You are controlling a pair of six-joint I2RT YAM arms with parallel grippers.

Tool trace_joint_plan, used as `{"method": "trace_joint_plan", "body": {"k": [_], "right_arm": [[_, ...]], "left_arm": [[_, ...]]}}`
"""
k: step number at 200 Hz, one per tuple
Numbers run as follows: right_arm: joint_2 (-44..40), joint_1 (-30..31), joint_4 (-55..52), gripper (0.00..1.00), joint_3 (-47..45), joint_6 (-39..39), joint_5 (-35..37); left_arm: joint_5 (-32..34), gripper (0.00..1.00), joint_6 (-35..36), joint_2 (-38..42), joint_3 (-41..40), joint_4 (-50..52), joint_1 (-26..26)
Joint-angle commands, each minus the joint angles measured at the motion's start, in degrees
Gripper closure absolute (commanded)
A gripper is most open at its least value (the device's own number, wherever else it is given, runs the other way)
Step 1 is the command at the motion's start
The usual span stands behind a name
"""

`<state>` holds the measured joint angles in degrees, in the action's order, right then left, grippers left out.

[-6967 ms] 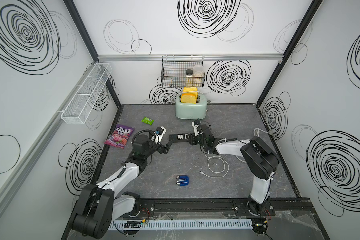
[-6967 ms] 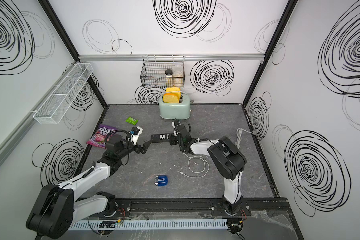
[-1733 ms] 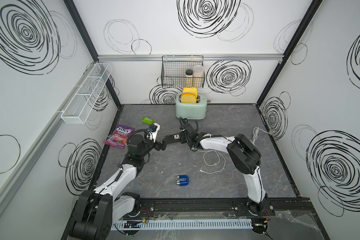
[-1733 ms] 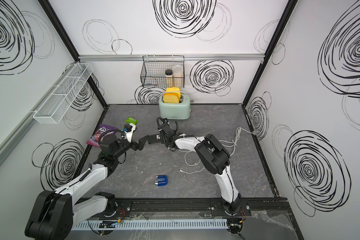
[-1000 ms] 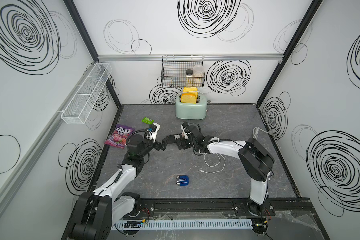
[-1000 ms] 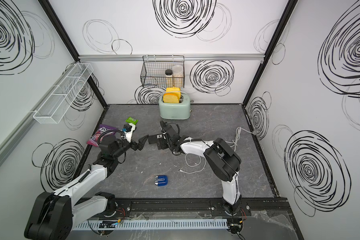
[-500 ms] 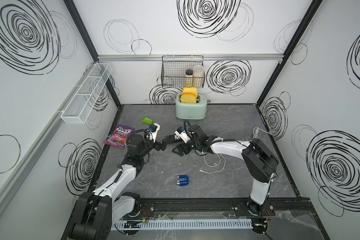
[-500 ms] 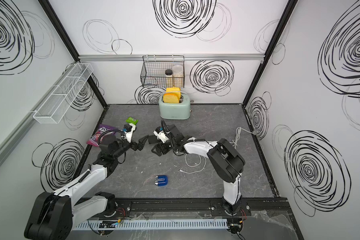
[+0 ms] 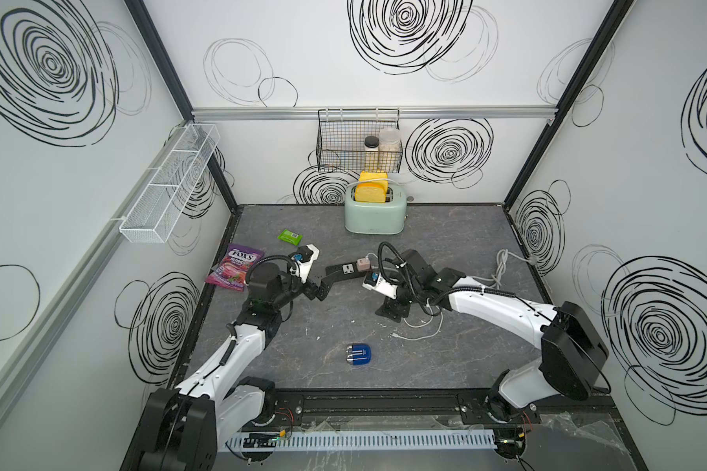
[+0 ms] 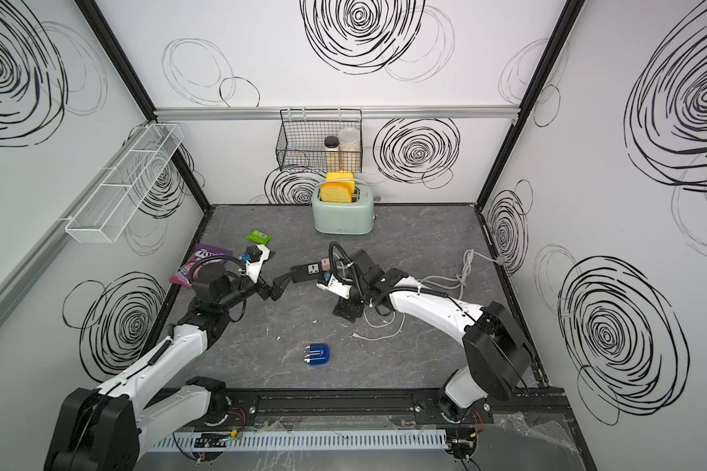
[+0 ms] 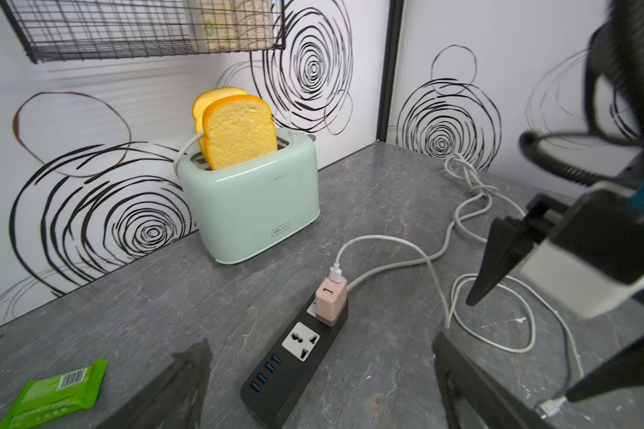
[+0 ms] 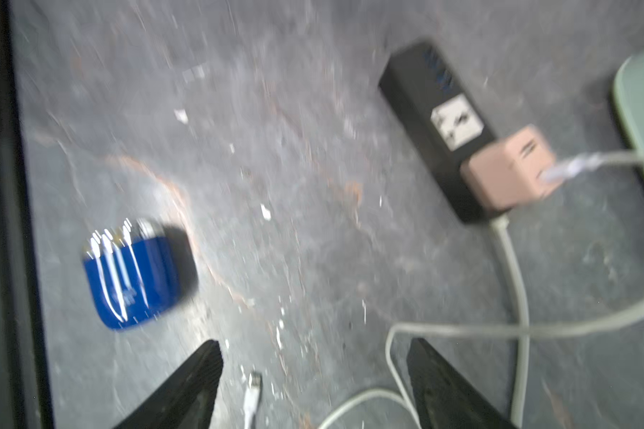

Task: Charge the electric shaver
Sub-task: Pick up the charging cable from the center of the board.

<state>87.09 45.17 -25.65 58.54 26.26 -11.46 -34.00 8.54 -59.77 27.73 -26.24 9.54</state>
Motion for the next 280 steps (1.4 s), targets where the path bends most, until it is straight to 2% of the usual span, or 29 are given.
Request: {"method": "trace_joint_plan", "body": {"k": [1,35,87,117,130,150,166,197,226,242,254,280], "right_arm": [[-0.1,-0.3,-10.6,0.23,-4.8,6.2,7.8],[-0.6,0.2,-9.7,0.31,-9.7,5.0,8.4],[3.1,1.4,-7.1,0.41,-12.6,4.4,8.4],[6.1,2.8,-6.5,0.51,-12.5,4.1,8.3],[7.0,3.2,-5.5,0.59,-12.8,3.8,8.7],[8.3,3.4,-5.6,0.85,-12.6,4.1,9.0],[7.2,3.7,-4.9,1.0,-13.1,5.1,10.0],[-1.7,2.3,2.4,1.0,-14.4,8.8,11.2],[-12.2,-0.1,11.1,1.0,-15.0,13.5,7.6],[-17.0,-0.2,16.7,1.0,-16.6,15.5,7.8],[-19.5,-0.3,19.2,1.0,-17.4,17.3,7.2],[-21.5,-0.3,21.2,1.0,-17.7,20.2,6.9]], "left_arm": [[-6.8,0.03,5.0,1.6,2.3,3.3,2.3],[-6.8,0.03,12.3,1.9,2.1,13.4,7.1],[-5.9,0.03,11.2,4.6,-2.0,15.1,8.7],[-5.5,0.03,11.1,5.4,-2.6,15.8,8.5],[-8.2,0.03,11.8,5.4,-2.4,16.4,8.6],[-8.9,0.03,11.1,5.1,-2.6,15.7,9.2],[-7.9,0.03,10.7,4.6,-2.6,15.3,9.2],[-11.0,0.03,6.4,1.6,-1.3,11.3,9.7],[-14.2,0.03,-2.1,-2.6,0.8,5.1,10.4],[-18.4,0.02,-6.4,-6.4,4.0,5.4,10.9],[-19.7,0.0,-7.7,-9.5,7.0,7.0,12.1],[-23.9,0.04,-12.3,-14.6,10.6,5.1,15.1]]}}
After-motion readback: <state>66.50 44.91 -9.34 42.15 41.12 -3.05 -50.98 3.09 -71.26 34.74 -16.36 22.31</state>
